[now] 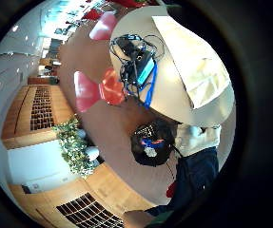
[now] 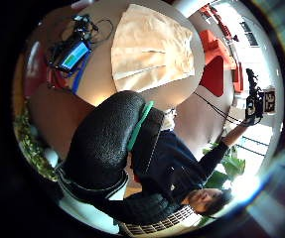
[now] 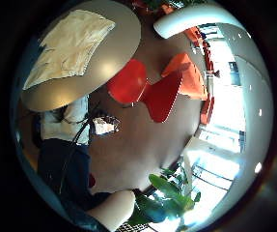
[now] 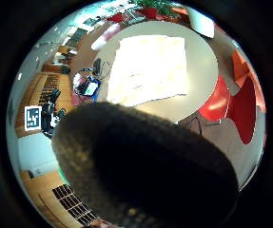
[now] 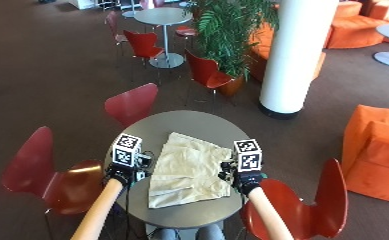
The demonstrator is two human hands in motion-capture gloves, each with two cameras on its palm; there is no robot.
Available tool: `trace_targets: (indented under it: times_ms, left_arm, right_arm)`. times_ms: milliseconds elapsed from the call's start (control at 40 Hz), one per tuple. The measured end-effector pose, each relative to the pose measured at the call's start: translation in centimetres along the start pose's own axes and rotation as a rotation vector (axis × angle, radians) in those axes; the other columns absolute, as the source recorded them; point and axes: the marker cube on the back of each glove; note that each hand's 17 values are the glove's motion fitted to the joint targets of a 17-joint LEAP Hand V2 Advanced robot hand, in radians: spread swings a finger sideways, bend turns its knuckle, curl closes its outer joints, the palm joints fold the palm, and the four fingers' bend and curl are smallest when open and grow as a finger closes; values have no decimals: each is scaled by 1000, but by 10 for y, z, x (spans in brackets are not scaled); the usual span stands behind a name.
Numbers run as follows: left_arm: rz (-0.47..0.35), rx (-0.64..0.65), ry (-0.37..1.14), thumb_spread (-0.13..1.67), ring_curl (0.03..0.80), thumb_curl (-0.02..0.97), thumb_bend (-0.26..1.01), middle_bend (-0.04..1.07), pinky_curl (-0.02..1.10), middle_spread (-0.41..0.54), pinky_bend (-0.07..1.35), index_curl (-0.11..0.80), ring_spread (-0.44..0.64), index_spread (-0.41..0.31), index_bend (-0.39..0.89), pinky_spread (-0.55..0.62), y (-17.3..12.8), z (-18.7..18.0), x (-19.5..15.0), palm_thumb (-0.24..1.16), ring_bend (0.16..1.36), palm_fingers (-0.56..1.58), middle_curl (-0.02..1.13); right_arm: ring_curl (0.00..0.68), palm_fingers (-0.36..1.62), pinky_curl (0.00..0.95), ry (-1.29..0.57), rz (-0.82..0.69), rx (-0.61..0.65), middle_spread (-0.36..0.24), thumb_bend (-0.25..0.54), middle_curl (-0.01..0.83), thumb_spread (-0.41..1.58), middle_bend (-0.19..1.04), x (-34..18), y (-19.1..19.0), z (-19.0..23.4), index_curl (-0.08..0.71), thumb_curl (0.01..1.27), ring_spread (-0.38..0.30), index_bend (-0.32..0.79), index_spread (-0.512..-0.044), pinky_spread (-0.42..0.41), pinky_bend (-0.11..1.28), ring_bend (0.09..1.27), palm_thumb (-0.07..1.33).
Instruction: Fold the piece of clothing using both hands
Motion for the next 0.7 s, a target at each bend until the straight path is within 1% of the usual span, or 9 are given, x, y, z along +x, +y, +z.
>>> trace_targets:
  times_ms: [250,325,400,449,474,524,549,574,699]
  left_arm:
    - [7,-6,3,1062,240,234,-19,169,283,71,239,326,254,-113,171,279,-1,12,3,78,473,274,271]
    - [12,-5,14,1071,244,246,-6,167,287,72,236,333,253,-114,178,279,-5,19,7,114,476,275,274]
    - [33,-20,56,1088,247,260,11,163,291,63,231,343,234,-119,190,265,-9,30,15,169,485,312,275]
    - [50,-60,100,1091,248,265,7,162,294,60,237,347,227,-121,186,259,-11,40,22,185,481,322,276]
    - [61,-92,123,1095,249,270,13,153,306,59,267,348,219,-122,180,253,-12,47,26,207,477,337,275]
    - [92,-168,164,1089,246,281,15,123,338,63,382,338,213,-122,135,244,-14,66,35,238,461,358,264]
    - [108,-204,181,1087,247,284,15,122,342,66,412,334,213,-123,129,236,-15,76,39,251,457,356,262]
    - [124,-233,194,1081,249,288,12,123,357,67,463,326,215,-123,107,219,-17,86,44,261,454,356,261]
    - [179,-278,211,1059,260,301,-8,152,392,67,564,307,208,-125,109,172,-27,140,70,291,464,336,269]
  right_arm:
    - [209,44,298,-12,-32,-19,47,-38,287,1133,263,-6,-5,11,205,140,90,136,-253,198,425,346,-40]
    - [217,48,301,-10,-49,-29,47,-35,292,1135,257,-7,-10,17,207,146,97,132,-256,199,423,363,-37]
    - [225,63,304,1,-83,-41,43,-5,296,1147,252,-8,-18,25,208,161,101,135,-287,203,424,379,18]
    - [229,69,308,12,-113,-48,42,-9,299,1152,249,-9,-26,32,207,168,102,130,-301,203,427,387,22]
    - [233,92,310,16,-128,-50,39,6,299,1155,243,-10,-30,37,210,178,96,140,-319,201,431,394,52]
    - [246,283,323,16,-151,-48,-13,92,291,1177,207,-11,-41,51,211,219,53,150,-356,175,504,452,223]
    - [243,313,316,15,-158,-51,-26,107,282,1178,179,-11,-47,58,207,229,37,140,-362,160,520,469,262]
    - [254,406,321,15,-162,-58,-54,140,291,1172,197,-12,-52,67,209,249,8,133,-368,130,536,501,337]
    - [289,536,339,30,-122,-151,-90,165,315,1130,218,-13,-84,118,218,289,-66,126,-379,63,546,541,476]
